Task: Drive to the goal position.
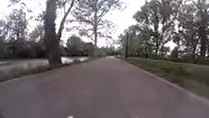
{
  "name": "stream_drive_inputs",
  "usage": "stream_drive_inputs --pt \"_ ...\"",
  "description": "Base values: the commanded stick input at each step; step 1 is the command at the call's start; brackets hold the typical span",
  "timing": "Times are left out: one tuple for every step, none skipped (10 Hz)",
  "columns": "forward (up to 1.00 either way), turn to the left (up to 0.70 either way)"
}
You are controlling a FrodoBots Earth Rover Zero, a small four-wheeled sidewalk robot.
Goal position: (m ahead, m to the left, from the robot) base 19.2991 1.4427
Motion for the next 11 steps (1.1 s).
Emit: stream_drive_inputs --pt "1.00 -0.20" --pt "1.00 -0.02" --pt "1.00 0.00" --pt "1.00 0.00" --pt "1.00 0.00" --pt "1.00 0.00" --pt "1.00 0.00" --pt "1.00 0.00" --pt "1.00 0.00" --pt "1.00 0.00" --pt "1.00 0.00"
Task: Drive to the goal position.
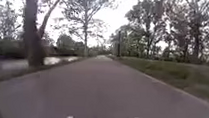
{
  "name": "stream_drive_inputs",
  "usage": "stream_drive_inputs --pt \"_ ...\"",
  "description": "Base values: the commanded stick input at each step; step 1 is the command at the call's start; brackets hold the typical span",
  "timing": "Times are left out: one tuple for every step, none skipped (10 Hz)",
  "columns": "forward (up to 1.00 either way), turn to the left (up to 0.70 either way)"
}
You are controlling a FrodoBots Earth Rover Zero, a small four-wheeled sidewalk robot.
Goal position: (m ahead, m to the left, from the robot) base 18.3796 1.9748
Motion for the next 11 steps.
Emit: stream_drive_inputs --pt "1.00 0.00" --pt "1.00 0.00" --pt "1.00 0.00" --pt "1.00 0.00" --pt "1.00 0.00" --pt "1.00 0.00" --pt "1.00 0.00" --pt "1.00 0.00" --pt "1.00 0.00" --pt "1.00 0.00" --pt "1.00 0.00"
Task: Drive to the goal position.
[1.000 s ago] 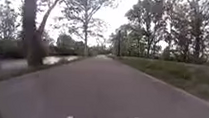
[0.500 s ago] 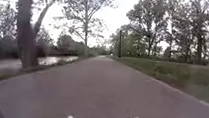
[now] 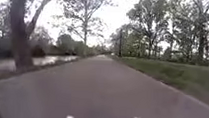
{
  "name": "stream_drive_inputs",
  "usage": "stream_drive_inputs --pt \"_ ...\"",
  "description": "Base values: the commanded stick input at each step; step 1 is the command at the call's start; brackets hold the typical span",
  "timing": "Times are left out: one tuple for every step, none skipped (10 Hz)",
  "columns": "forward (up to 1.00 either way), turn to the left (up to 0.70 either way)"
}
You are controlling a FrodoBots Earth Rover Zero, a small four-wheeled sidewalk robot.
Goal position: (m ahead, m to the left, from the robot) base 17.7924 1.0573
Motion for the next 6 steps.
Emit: stream_drive_inputs --pt "1.00 0.00" --pt "1.00 0.00" --pt "1.00 0.00" --pt "1.00 0.00" --pt "1.00 0.00" --pt "1.00 0.00"
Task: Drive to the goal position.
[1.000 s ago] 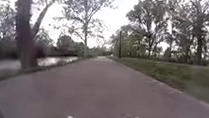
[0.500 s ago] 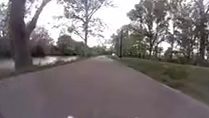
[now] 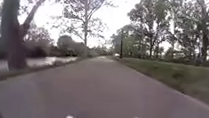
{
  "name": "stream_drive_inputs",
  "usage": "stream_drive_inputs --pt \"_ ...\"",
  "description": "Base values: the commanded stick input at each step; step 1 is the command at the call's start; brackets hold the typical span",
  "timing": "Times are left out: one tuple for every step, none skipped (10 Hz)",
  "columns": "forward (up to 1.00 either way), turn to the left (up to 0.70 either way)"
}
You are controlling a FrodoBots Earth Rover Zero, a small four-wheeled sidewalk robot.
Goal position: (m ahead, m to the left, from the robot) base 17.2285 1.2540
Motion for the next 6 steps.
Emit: stream_drive_inputs --pt "1.00 0.00" --pt "1.00 0.00" --pt "1.00 0.00" --pt "1.00 0.00" --pt "1.00 0.00" --pt "1.00 0.00"
